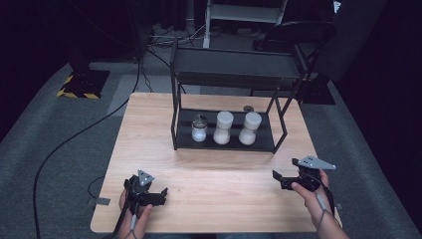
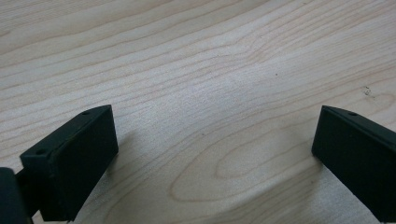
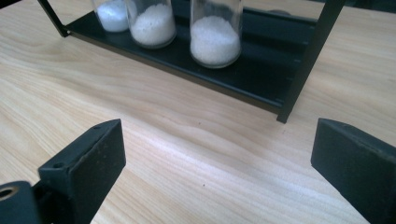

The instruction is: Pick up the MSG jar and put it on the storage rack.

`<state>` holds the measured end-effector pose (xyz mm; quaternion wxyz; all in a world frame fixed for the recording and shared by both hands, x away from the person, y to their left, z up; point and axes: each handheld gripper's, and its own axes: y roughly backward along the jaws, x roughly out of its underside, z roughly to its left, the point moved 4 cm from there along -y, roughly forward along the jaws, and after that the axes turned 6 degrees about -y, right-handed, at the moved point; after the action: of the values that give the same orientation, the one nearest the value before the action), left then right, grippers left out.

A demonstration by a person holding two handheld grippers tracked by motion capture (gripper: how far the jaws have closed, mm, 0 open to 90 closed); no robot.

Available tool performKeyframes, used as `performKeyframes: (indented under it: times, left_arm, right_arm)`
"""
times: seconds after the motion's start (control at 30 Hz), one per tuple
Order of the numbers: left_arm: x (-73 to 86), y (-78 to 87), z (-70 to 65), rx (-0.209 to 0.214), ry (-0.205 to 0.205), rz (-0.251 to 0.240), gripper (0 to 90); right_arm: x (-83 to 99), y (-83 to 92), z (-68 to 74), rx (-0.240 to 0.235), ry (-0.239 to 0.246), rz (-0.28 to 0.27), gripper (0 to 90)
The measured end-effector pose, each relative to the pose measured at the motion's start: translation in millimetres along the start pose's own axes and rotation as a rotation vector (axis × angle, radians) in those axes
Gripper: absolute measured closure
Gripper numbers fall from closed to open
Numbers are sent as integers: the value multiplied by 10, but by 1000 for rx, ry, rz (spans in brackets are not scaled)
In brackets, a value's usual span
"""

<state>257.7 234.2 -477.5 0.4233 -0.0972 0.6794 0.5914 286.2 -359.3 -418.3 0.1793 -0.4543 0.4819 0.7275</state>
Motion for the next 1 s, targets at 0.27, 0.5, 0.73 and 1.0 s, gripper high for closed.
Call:
performKeyframes:
  times: [0.27, 0.5, 0.73, 1.0]
  left_arm:
    - [0, 0, 0, 0, 0, 0, 3]
    - [0, 0, 0, 0, 0, 0, 3]
    - [0, 0, 0, 0, 0, 0, 3]
    - [0, 0, 0, 0, 0, 0, 3]
  right_arm:
    - [120, -51, -7, -9, 6, 19, 28]
    - [225, -107, -11, -13, 13, 47, 28]
    - [324, -145, -36, -16, -11, 58, 29]
    - [439, -184, -40, -11, -12, 71, 29]
